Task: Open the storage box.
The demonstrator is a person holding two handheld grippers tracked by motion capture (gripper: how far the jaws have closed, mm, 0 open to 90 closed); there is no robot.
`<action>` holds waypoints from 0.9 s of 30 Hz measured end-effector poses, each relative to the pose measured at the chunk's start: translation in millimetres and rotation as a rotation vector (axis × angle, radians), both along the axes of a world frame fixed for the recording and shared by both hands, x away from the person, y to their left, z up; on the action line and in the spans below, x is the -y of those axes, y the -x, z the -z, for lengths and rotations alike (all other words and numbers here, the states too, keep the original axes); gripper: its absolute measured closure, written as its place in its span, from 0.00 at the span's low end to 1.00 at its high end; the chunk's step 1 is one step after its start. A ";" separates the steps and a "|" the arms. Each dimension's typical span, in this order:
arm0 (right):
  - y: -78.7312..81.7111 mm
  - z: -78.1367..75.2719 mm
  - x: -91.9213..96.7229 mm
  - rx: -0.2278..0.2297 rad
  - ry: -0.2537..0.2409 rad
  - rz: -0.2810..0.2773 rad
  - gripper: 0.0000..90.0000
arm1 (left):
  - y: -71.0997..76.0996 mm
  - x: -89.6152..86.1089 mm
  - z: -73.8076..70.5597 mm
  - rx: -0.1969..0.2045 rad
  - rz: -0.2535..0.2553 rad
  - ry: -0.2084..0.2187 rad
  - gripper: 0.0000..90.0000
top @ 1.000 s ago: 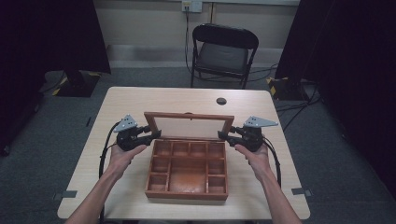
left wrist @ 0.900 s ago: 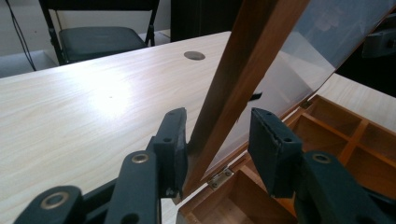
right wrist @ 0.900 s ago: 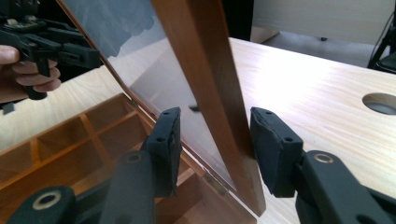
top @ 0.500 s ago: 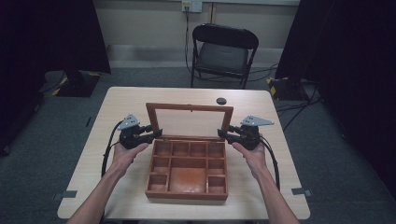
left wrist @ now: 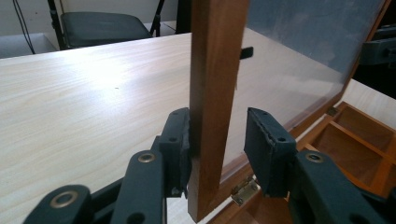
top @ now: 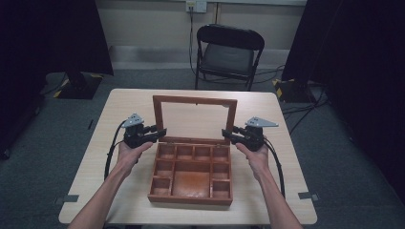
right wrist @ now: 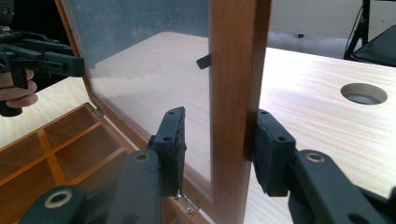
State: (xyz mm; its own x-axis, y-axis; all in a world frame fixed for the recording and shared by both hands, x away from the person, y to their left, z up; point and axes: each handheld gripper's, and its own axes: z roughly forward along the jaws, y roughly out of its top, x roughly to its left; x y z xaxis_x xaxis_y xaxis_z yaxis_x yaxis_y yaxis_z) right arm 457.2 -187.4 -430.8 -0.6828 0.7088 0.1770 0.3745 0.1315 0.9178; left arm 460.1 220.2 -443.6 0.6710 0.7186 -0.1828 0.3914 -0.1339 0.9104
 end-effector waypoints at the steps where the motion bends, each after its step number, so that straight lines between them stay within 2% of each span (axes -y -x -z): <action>1: -0.8 0.6 0.8 0.001 -0.003 -0.003 0.68 | -0.9 0.2 0.3 -0.004 -0.001 0.001 0.66; 4: -3.2 1.8 3.9 -0.008 -0.014 -0.001 0.73 | -3.1 3.0 -0.7 -0.003 0.006 -0.014 0.62; 6: -3.9 2.1 4.1 -0.009 -0.012 0.000 0.73 | -5.3 6.6 -1.2 -0.011 0.019 -0.012 0.54; 7: -4.7 2.5 4.5 -0.009 -0.016 -0.003 0.74 | -6.8 6.8 -1.6 -0.015 0.015 -0.035 0.53; 9: -5.1 2.8 4.9 -0.014 -0.018 0.001 0.74 | -10.3 8.3 0.0 -0.026 0.021 -0.027 0.54; 10: -5.6 3.2 5.2 -0.016 -0.023 -0.001 0.74 | -11.1 8.7 0.4 -0.022 0.020 -0.033 0.55; 15: -8.0 4.6 4.9 -0.021 -0.024 0.011 0.74 | -12.9 6.0 1.7 -0.036 0.003 -0.010 0.63; 21: -13.9 7.6 3.5 -0.048 -0.052 0.035 0.73 | -13.4 7.0 2.1 -0.055 -0.015 -0.013 0.63; 23: -16.7 6.9 2.5 -0.051 -0.044 0.037 0.72 | -12.2 7.1 0.6 -0.057 -0.020 -0.038 0.63; 27: -20.8 6.0 -0.7 -0.055 -0.030 0.047 0.70 | -13.2 6.7 2.0 -0.067 -0.020 -0.027 0.62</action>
